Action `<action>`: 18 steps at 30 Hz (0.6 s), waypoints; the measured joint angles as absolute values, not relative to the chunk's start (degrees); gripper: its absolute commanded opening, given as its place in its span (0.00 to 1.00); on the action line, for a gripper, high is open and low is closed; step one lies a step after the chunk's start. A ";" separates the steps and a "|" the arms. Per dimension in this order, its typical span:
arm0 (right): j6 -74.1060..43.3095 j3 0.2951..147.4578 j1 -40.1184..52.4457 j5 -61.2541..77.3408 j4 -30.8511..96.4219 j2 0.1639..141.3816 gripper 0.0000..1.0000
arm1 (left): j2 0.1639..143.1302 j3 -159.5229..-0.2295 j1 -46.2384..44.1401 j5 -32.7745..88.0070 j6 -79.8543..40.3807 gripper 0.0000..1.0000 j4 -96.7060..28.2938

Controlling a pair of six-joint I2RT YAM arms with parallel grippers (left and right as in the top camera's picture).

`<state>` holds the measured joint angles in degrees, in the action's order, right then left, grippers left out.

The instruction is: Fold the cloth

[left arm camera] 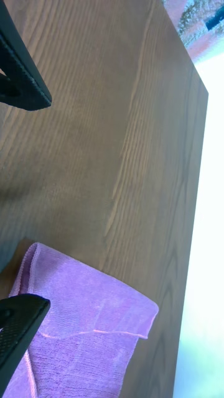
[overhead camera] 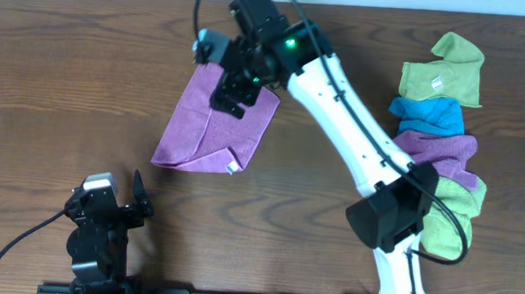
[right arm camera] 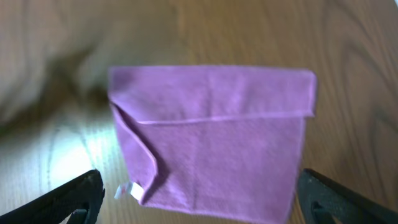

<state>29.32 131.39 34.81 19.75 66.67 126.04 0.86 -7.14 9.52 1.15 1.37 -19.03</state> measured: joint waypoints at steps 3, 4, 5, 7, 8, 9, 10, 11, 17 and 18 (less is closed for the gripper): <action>26.24 131.50 32.01 18.37 70.15 128.86 0.01 | 0.86 -7.14 9.52 1.13 1.37 0.95 -19.03; 25.41 131.50 31.42 17.98 71.24 130.50 0.01 | 0.86 -7.14 9.52 1.15 1.37 0.95 -19.03; 24.67 131.50 31.07 17.72 71.81 132.00 0.01 | 0.86 -7.14 9.52 1.13 1.37 0.96 -19.03; 22.90 131.48 30.76 17.34 72.42 136.31 0.01 | 0.86 -7.14 9.52 1.15 1.37 0.96 -19.03; 22.44 131.39 30.83 17.28 72.53 138.06 0.01 | 0.86 -7.14 9.52 1.13 1.37 0.95 -19.03; 22.04 131.35 30.96 16.97 72.60 139.83 0.01 | 0.86 -7.14 9.52 1.13 1.37 0.95 -19.03; 21.67 131.07 31.14 16.47 72.31 140.97 0.01 | 0.86 -7.14 9.52 1.15 1.37 0.95 -19.03; 21.32 130.98 31.38 15.92 71.96 141.51 0.01 | 0.86 -7.14 9.52 1.15 1.37 0.96 -19.03; 18.11 130.85 31.38 13.04 66.83 143.76 0.01 | 0.86 -7.14 9.52 1.13 1.37 0.95 -19.03; 17.93 130.85 31.18 12.93 66.70 144.00 0.01 | 0.86 -7.14 9.52 1.13 1.37 0.95 -19.03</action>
